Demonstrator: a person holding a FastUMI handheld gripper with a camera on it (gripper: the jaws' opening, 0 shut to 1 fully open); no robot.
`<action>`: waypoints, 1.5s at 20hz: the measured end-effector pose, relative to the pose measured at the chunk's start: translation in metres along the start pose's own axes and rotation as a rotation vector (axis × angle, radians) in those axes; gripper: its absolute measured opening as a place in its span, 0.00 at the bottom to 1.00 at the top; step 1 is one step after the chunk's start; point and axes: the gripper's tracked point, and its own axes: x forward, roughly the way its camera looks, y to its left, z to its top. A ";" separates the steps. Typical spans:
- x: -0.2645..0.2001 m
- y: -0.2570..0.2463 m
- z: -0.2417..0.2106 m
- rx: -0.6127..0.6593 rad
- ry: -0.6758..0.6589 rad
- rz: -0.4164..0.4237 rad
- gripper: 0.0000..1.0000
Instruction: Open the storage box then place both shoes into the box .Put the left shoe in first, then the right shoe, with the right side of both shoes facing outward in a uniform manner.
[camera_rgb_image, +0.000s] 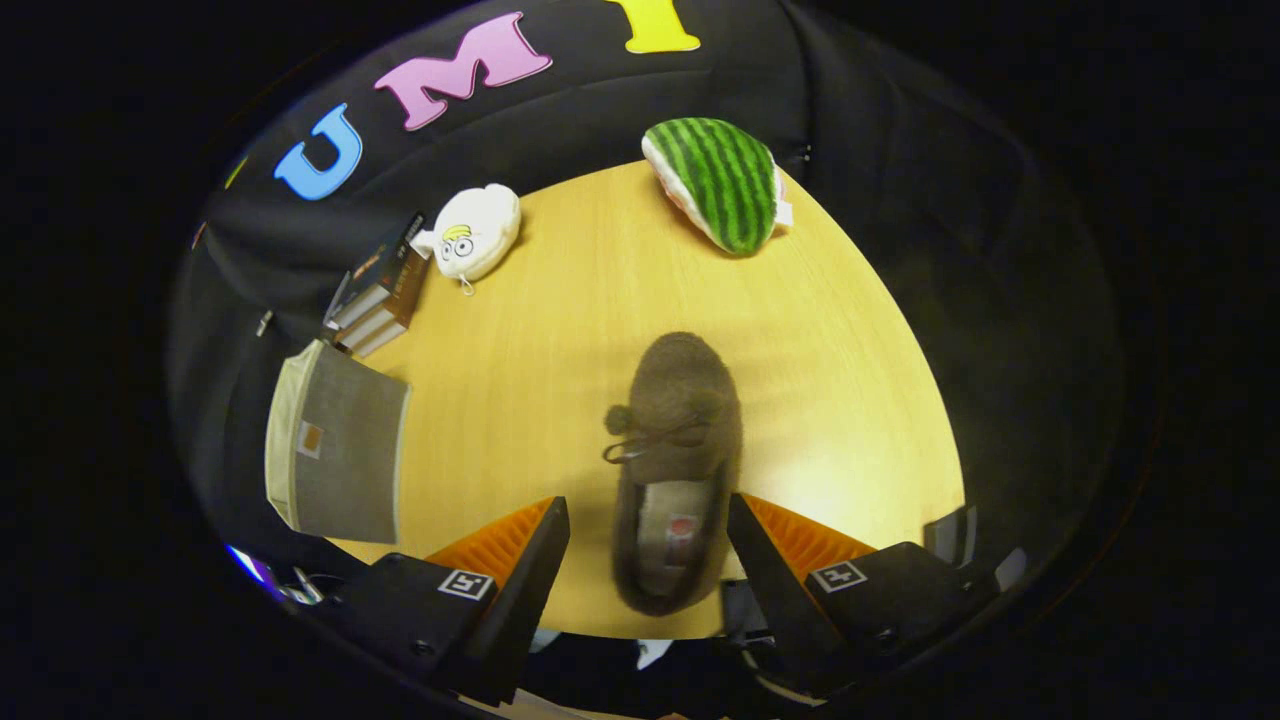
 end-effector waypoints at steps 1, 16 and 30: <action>0.005 -0.008 -0.002 -0.011 0.012 -0.006 0.99; 0.060 -0.037 -0.004 0.042 0.085 0.034 0.67; 0.028 -0.008 0.014 0.141 0.025 -0.013 0.05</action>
